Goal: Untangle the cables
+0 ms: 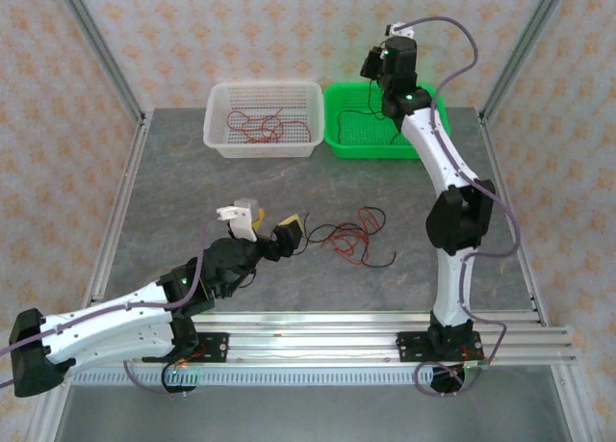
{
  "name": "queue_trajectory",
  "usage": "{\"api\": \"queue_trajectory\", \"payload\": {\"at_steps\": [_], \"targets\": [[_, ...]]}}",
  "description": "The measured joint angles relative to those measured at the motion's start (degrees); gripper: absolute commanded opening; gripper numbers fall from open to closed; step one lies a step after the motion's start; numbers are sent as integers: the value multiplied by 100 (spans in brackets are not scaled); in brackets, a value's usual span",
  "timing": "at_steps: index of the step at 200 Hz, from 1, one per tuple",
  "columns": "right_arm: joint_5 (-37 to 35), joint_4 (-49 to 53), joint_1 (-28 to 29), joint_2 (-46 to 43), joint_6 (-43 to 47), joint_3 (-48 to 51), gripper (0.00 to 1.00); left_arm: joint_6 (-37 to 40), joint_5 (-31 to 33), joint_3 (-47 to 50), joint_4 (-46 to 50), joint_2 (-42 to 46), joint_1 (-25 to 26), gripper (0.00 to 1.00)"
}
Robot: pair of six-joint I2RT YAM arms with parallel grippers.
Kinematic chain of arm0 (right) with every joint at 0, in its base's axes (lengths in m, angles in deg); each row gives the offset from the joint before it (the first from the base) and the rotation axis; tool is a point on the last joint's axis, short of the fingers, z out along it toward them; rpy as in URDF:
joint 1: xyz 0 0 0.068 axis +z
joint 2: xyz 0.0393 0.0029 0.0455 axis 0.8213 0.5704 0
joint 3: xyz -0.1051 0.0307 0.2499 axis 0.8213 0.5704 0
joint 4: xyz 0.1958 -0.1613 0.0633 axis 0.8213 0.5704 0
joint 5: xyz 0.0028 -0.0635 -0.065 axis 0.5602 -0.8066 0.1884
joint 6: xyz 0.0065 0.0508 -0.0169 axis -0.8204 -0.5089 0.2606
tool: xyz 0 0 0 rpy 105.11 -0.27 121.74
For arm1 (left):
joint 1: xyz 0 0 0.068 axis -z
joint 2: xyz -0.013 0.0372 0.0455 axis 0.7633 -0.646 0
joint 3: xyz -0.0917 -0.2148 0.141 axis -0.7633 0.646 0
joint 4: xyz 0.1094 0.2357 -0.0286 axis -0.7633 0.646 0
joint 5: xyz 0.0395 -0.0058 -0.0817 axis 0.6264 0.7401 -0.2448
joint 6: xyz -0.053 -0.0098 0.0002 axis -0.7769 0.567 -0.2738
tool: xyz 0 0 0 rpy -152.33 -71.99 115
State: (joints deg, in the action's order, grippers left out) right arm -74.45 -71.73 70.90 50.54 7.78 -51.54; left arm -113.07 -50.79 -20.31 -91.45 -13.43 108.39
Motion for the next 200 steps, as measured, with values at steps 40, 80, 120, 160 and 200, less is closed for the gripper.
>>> {"api": "queue_trajectory", "payload": {"at_steps": [40, 80, 120, 160, 200], "targets": [[-136, 240, -17, 907, -153, -302, 0, -315, -2, 46, 313, 76, 0, 99], [-188, 1075, -118, 1862, -614, -1045, 0, -546, 2, 52, 483, 74, 0, 99], [55, 1910, -361, 2441, -1075, -1687, 31, -706, -4, 55, 595, 39, 0, 97], [184, 2247, -514, 2448, -1198, -1687, 54, -850, -111, -61, 844, -219, 0, 95], [177, 2527, -492, 2363, -1156, -1687, 71, -1069, -256, -372, 1014, -507, 0, 92]]}}
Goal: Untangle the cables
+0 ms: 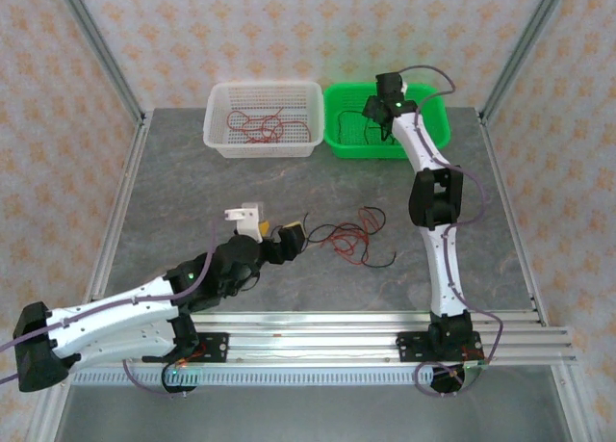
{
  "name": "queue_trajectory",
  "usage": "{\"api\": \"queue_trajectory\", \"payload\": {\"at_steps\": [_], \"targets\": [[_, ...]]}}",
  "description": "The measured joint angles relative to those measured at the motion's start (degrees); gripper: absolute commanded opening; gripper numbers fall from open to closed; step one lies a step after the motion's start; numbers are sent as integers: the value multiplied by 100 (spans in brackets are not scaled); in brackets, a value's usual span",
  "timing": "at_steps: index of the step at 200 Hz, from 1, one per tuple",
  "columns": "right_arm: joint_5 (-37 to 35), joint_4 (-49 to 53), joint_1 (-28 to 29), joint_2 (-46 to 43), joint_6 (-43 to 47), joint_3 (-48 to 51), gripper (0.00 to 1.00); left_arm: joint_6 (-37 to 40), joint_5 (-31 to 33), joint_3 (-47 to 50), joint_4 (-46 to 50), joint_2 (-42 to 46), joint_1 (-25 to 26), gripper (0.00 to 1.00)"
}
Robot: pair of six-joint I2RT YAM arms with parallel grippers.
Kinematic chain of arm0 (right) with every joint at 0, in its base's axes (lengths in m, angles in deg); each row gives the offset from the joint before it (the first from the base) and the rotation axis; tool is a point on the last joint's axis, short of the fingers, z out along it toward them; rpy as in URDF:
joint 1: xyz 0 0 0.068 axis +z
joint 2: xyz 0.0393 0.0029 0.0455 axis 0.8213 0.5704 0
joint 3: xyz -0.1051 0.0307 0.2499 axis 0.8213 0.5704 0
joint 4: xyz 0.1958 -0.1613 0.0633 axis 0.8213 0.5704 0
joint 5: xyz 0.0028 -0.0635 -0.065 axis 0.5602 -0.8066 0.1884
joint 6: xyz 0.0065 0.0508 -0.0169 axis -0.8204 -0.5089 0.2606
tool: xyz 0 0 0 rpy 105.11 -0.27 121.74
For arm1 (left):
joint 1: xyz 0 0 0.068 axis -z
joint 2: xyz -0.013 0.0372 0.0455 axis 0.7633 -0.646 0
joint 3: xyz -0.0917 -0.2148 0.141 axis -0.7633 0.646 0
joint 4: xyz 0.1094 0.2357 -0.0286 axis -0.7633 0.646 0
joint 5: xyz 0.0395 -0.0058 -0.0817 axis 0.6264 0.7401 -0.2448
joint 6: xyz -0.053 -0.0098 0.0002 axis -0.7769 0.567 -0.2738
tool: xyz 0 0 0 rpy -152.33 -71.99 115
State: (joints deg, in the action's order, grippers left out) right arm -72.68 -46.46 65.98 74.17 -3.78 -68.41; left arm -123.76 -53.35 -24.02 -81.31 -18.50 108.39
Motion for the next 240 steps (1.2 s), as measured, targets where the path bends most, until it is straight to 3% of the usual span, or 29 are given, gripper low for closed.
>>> {"api": "queue_trajectory", "payload": {"at_steps": [43, 92, 169, 185, 206, 240], "targets": [[-199, 389, 7, -566, 140, 155, 83, -348, -197, -223, 114, -448, 63, 89], [-398, 555, 7, -1832, 337, 1139, 83, -529, -341, -708, 249, -1290, 243, 84], [-170, -271, 7, -5165, 393, 5416, 78, -396, -811, -2280, 450, -3414, 326, 74], [-111, -444, 7, -5796, 369, 6100, 77, -232, -957, -2745, 538, -3899, 326, 71], [-85, -605, 7, -6481, 350, 6876, 77, 2, -1145, -3394, 649, -4555, 319, 60], [-109, -671, 7, -7283, 332, 7820, 77, 254, -1392, -4221, 852, -5499, 192, 54]]}}
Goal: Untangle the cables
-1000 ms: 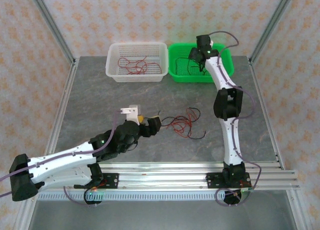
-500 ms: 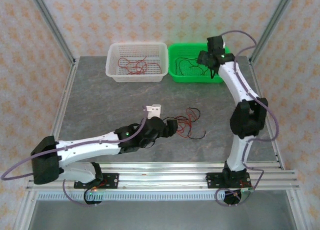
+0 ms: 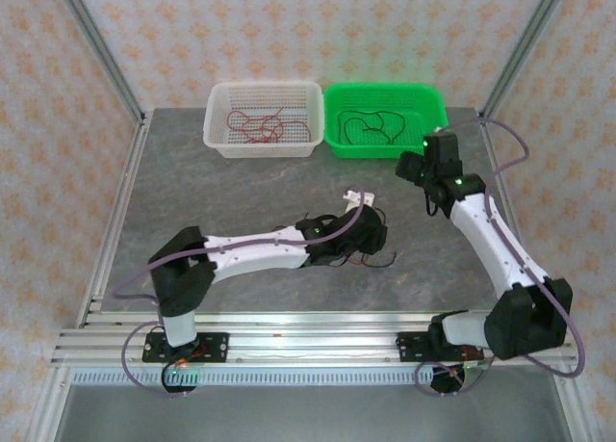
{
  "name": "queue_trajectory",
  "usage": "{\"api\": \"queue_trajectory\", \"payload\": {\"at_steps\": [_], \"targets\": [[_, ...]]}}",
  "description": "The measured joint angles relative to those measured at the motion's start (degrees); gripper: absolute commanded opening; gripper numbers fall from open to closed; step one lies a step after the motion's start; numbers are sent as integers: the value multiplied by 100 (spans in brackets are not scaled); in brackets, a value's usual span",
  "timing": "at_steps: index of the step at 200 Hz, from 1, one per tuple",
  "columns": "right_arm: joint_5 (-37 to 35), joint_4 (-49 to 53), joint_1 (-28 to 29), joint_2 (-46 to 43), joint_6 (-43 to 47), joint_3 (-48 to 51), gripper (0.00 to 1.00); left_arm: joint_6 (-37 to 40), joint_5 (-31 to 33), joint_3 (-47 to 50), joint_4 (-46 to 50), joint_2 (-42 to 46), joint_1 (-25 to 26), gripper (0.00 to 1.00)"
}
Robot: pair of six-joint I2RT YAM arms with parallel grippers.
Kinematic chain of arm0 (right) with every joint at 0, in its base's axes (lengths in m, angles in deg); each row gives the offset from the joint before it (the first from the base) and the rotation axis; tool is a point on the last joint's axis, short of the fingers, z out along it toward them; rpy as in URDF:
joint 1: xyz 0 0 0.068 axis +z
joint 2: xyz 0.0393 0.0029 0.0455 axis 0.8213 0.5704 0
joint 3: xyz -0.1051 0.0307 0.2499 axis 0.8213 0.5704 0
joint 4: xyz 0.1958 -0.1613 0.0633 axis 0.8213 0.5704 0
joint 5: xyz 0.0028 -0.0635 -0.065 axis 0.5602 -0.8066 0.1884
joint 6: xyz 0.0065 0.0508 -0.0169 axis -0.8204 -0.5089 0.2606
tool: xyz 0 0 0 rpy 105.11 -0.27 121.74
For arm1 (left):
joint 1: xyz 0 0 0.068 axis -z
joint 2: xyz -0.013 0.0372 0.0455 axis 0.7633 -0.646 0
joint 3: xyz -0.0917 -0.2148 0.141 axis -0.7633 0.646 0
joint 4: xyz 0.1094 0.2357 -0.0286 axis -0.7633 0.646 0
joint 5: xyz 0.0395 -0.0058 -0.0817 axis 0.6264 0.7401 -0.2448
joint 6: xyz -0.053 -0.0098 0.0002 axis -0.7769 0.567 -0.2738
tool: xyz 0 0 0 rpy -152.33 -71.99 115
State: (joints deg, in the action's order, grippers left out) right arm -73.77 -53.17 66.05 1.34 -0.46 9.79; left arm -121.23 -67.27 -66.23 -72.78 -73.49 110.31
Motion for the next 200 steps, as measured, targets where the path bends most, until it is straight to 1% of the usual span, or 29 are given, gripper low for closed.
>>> {"api": "queue_trajectory", "payload": {"at_steps": [46, 90, 117, 138, 175, 200], "targets": [[2, -4, 0, -623, -2, 428, 76, 162, -17, -345, 267, -658, -214, 46], [26, -26, 0, -831, -46, 667, 75, 197, -15, -393, 315, -813, -216, 33], [48, -26, 0, -831, -55, 743, 75, 197, -4, -424, 321, -813, -216, 16], [48, -26, 0, -831, -66, 750, 75, 243, 9, -424, 323, -826, -216, 0], [105, -31, 0, -870, -87, 782, 75, 254, 11, -424, 326, -850, -216, 0], [271, -79, 0, -960, -116, 890, 75, 249, 9, -424, 319, -848, -216, 0]]}}
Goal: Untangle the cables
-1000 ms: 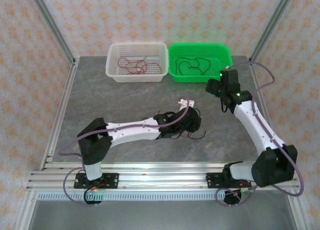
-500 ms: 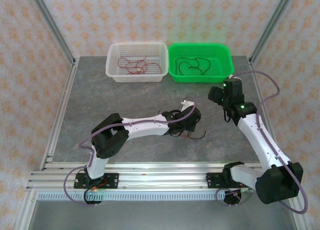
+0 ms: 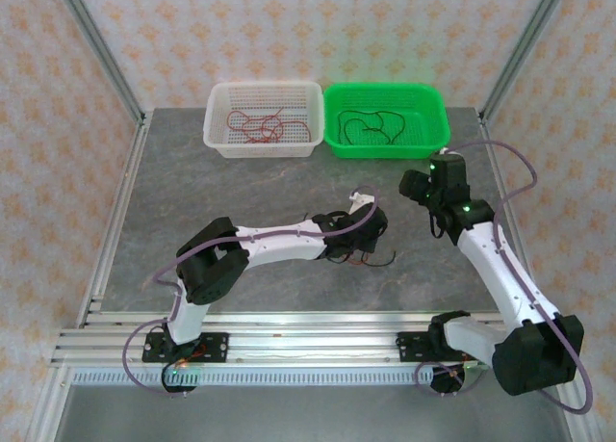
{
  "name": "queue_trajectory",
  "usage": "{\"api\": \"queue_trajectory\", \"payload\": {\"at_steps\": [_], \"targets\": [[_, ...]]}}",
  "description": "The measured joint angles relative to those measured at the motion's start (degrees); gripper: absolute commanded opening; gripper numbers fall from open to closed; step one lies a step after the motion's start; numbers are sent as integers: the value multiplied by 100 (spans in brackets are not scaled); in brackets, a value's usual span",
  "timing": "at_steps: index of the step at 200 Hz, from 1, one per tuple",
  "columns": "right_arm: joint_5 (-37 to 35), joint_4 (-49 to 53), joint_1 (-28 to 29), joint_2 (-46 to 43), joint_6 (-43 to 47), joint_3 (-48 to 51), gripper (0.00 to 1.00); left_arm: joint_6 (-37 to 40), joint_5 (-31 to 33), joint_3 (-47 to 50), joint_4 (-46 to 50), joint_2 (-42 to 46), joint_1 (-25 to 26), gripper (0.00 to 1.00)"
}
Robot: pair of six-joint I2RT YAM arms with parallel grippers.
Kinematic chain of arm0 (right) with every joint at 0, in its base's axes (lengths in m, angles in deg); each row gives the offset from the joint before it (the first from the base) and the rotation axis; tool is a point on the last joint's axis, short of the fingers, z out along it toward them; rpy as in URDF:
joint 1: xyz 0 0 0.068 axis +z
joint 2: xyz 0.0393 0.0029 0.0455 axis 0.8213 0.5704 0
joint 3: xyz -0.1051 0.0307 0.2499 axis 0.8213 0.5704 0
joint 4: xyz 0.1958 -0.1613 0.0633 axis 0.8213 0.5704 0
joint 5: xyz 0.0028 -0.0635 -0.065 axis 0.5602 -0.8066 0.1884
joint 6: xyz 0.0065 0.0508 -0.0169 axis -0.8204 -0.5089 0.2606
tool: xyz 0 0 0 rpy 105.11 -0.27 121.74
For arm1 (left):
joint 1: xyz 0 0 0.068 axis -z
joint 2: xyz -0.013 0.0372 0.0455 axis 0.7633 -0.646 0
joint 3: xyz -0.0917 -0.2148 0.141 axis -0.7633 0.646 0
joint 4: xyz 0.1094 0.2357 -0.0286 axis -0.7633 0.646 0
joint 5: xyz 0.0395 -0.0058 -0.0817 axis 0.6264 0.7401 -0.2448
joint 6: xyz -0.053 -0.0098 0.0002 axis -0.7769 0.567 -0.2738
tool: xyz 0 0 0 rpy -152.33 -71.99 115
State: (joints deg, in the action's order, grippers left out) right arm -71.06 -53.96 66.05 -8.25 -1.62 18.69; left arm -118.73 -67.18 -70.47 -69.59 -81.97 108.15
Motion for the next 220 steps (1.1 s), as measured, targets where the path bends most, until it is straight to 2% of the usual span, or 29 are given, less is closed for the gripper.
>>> {"api": "queue_trajectory", "payload": {"at_steps": [33, 105, 174, 220], "targets": [[452, -144, 0, -140, -90, 247, 75, -13, 0, 26, 7, 197, 24, 0], [1886, -879, 0, -522, -605, 1523, 74, 4, 20, 42, -31, 1801, 201, 0], [3128, -1799, 138, -1270, -1222, 2651, 75, 31, 221, 46, -15, 2151, 201, 0], [3381, -2457, 483, -1322, -1572, 2835, 75, 33, 282, 46, -20, 2417, 201, 0]]}}
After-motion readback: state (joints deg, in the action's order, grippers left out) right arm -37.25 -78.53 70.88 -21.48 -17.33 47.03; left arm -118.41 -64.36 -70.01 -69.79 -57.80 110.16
